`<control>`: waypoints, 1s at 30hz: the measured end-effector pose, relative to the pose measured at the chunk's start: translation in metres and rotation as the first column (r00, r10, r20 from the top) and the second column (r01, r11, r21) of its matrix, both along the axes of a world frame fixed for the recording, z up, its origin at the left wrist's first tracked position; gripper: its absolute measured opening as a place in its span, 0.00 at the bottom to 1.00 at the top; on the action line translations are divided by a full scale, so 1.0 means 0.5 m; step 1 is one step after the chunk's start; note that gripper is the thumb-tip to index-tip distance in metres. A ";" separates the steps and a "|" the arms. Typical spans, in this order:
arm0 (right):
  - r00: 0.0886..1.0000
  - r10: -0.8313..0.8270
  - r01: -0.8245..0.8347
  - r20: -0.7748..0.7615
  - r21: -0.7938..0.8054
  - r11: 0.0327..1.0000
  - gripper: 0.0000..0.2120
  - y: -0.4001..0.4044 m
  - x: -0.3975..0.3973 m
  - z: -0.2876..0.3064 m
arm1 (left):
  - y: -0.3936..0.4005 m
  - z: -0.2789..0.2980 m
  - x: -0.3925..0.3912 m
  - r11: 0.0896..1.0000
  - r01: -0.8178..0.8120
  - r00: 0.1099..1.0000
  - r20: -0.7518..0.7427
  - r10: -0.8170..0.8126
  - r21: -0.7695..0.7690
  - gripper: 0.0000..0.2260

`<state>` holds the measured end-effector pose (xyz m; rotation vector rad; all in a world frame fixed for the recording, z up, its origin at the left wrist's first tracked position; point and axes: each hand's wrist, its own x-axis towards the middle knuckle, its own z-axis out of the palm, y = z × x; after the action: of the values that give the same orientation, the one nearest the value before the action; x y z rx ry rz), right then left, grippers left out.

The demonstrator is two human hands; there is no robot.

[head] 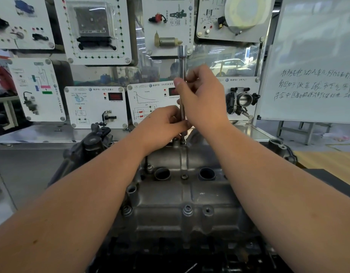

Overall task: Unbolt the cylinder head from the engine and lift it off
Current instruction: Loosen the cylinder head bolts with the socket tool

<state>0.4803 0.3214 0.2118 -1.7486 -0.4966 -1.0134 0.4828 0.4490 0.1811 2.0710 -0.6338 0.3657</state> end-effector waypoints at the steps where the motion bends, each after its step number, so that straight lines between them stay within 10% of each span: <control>1: 1.000 0.002 -0.002 -0.018 0.006 1.000 0.09 0.000 0.000 0.001 | 0.000 -0.003 0.005 1.000 -0.001 1.000 -0.015 0.001 -0.013 0.11; 13: 1.000 0.006 -0.006 -0.015 -0.009 1.000 0.09 0.003 -0.004 0.000 | 0.001 0.001 -0.004 0.999 0.009 0.999 0.039 -0.011 0.041 0.21; 18: 0.998 0.005 -0.006 -0.068 -0.016 1.000 0.06 0.002 0.003 0.005 | 0.000 -0.005 0.011 1.000 0.007 1.000 -0.011 -0.007 -0.003 0.06; 30: 0.998 0.047 -0.047 -0.051 0.003 0.999 0.08 0.000 0.001 0.005 | 0.001 -0.006 0.015 0.999 0.028 1.000 -0.005 -0.028 -0.035 0.07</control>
<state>0.4806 0.3215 0.2145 -1.7488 -0.5015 -0.9339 0.4902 0.4496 0.1782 2.0272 -0.6485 0.3521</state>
